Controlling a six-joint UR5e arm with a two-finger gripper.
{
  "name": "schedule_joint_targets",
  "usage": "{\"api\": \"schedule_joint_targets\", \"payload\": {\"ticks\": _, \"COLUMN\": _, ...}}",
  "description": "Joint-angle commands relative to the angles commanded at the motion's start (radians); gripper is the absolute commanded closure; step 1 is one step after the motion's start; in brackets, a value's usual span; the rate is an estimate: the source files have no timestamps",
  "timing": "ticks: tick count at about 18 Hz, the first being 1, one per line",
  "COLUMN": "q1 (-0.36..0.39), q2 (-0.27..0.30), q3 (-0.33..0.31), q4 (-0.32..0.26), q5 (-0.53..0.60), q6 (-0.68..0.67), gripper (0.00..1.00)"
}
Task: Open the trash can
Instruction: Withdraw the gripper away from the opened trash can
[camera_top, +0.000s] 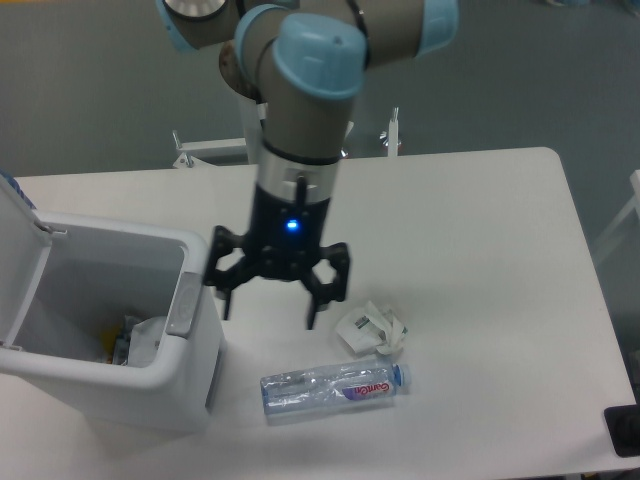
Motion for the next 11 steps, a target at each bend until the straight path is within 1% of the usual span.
{"api": "schedule_joint_targets", "payload": {"ticks": 2, "q1": 0.032, "q2": -0.027, "q3": -0.014, "q4": -0.003, "q5": 0.003, "q6": 0.066, "gripper": 0.0}}
{"api": "schedule_joint_targets", "payload": {"ticks": 3, "q1": 0.064, "q2": -0.052, "q3": -0.026, "q4": -0.005, "q5": 0.021, "q6": 0.116, "gripper": 0.0}}
{"api": "schedule_joint_targets", "payload": {"ticks": 4, "q1": 0.098, "q2": -0.067, "q3": -0.032, "q4": -0.005, "q5": 0.069, "q6": 0.165, "gripper": 0.0}}
{"api": "schedule_joint_targets", "payload": {"ticks": 6, "q1": 0.138, "q2": -0.104, "q3": -0.032, "q4": -0.005, "q5": 0.159, "q6": 0.258, "gripper": 0.0}}
{"api": "schedule_joint_targets", "payload": {"ticks": 8, "q1": 0.175, "q2": -0.141, "q3": -0.028, "q4": -0.009, "q5": 0.204, "q6": 0.345, "gripper": 0.0}}
{"api": "schedule_joint_targets", "payload": {"ticks": 11, "q1": 0.219, "q2": -0.17, "q3": -0.029, "q4": -0.009, "q5": 0.244, "q6": 0.489, "gripper": 0.0}}
